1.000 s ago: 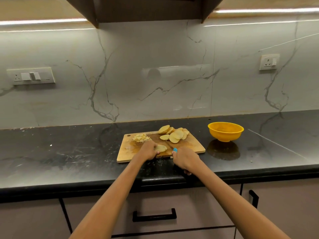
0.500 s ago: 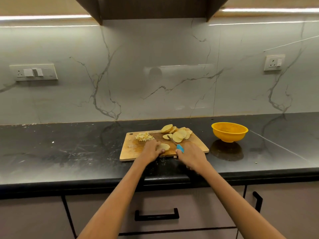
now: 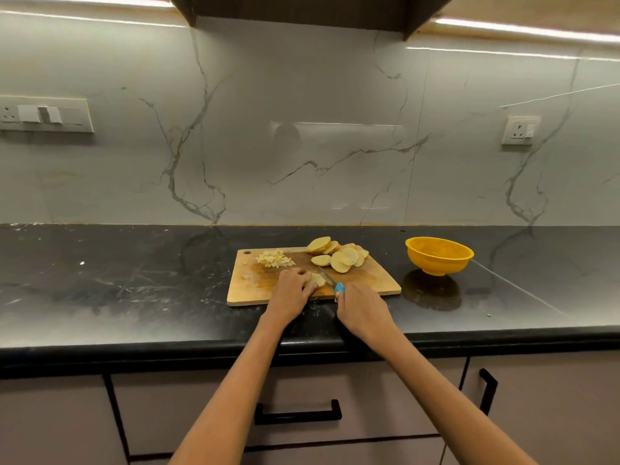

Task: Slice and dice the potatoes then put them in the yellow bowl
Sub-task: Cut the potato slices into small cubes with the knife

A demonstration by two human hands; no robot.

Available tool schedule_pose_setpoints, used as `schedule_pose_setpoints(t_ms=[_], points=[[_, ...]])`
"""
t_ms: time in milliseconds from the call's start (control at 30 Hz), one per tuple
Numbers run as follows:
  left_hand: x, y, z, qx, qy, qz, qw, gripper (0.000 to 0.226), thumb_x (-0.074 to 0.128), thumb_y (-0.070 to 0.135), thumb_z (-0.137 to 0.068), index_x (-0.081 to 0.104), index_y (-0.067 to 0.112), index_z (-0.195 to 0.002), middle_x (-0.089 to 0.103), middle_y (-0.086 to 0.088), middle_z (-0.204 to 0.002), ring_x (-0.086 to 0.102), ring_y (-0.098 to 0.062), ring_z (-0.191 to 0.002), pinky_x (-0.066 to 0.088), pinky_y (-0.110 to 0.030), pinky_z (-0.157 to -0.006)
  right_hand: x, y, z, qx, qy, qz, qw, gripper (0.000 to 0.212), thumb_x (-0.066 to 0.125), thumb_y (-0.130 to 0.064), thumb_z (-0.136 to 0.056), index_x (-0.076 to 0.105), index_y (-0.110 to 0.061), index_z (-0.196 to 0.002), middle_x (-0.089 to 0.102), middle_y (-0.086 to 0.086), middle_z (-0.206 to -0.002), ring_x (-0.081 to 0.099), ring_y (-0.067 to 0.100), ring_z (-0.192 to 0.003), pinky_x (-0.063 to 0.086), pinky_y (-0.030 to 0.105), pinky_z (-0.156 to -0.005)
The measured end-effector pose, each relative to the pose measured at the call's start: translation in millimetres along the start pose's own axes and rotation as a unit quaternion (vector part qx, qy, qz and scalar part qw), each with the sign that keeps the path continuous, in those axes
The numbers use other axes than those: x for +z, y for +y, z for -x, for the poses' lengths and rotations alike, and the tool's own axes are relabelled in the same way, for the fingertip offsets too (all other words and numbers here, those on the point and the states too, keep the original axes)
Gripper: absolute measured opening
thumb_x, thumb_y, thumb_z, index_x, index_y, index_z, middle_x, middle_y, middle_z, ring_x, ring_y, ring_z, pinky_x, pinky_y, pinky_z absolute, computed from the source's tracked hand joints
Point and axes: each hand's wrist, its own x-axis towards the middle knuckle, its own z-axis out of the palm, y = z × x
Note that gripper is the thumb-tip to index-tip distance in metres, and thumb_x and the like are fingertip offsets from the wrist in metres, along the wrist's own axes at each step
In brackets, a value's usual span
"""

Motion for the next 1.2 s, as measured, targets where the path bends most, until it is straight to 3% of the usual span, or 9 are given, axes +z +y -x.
schedule_pose_setpoints(t_ms=[267, 467, 667, 767, 1033, 1200], points=[[1, -2, -4, -0.014, 0.010, 0.026, 1.000, 0.047, 0.053, 0.031, -0.094, 0.049, 0.005, -0.133, 0.045, -0.010, -0.140, 0.035, -0.023, -0.130, 0.027, -0.030, -0.106, 2, -15, 2, -0.019, -0.007, 0.066, 0.998, 0.024, 0.043, -0.014, -0.098, 0.060, -0.004, -0.111, 0.067, 0.013, -0.105, 0.065, 0.025, -0.096, 0.046, 0.029, -0.071], [0, -2, -7, -0.017, 0.017, 0.031, 0.999, 0.042, 0.056, 0.030, -0.092, 0.057, 0.003, -0.125, 0.051, -0.012, -0.133, 0.041, -0.024, -0.125, 0.030, -0.029, -0.102, 0, -28, -9, -0.046, -0.022, 0.103, 0.993, 0.021, 0.046, -0.008, -0.094, 0.062, -0.004, -0.107, 0.066, 0.013, -0.106, 0.064, 0.025, -0.095, 0.047, 0.028, -0.071], [2, -2, -6, -0.016, 0.032, 0.031, 0.999, 0.040, 0.056, 0.030, -0.092, 0.061, 0.002, -0.120, 0.054, -0.012, -0.128, 0.043, -0.024, -0.121, 0.032, -0.029, -0.098, 6, -20, 19, -0.074, -0.001, 0.154, 0.985, 0.040, 0.045, -0.010, -0.097, 0.040, 0.003, -0.135, 0.063, 0.014, -0.113, 0.066, 0.023, -0.094, 0.054, 0.031, -0.079], [3, -2, -4, -0.014, 0.034, 0.031, 0.999, 0.040, 0.056, 0.029, -0.092, 0.060, 0.001, -0.120, 0.053, -0.012, -0.131, 0.042, -0.025, -0.123, 0.032, -0.029, -0.099, 5, -15, 32, -0.076, -0.007, 0.174, 0.982, 0.041, 0.045, -0.009, -0.097, 0.038, 0.002, -0.136, 0.062, 0.015, -0.116, 0.067, 0.024, -0.094, 0.054, 0.032, -0.077], [1, -5, 0, -0.012, 0.024, 0.035, 0.999, 0.044, 0.055, 0.028, -0.093, 0.051, 0.005, -0.131, 0.047, -0.009, -0.139, 0.040, -0.023, -0.129, 0.027, -0.029, -0.106, 2, -10, 25, 0.029, 0.007, -0.003, 1.000, 0.023, 0.044, -0.024, -0.100, 0.054, -0.008, -0.114, 0.064, 0.007, -0.105, 0.064, 0.019, -0.093, 0.044, 0.026, -0.069], [2, -6, -1, -0.013, 0.020, 0.032, 0.999, 0.044, 0.055, 0.029, -0.093, 0.053, 0.006, -0.130, 0.048, -0.009, -0.139, 0.040, -0.022, -0.129, 0.027, -0.031, -0.107, 3, -20, 12, 0.027, -0.001, -0.009, 1.000, 0.023, 0.047, -0.019, -0.098, 0.057, -0.005, -0.113, 0.065, 0.010, -0.104, 0.063, 0.021, -0.096, 0.044, 0.027, -0.072]])
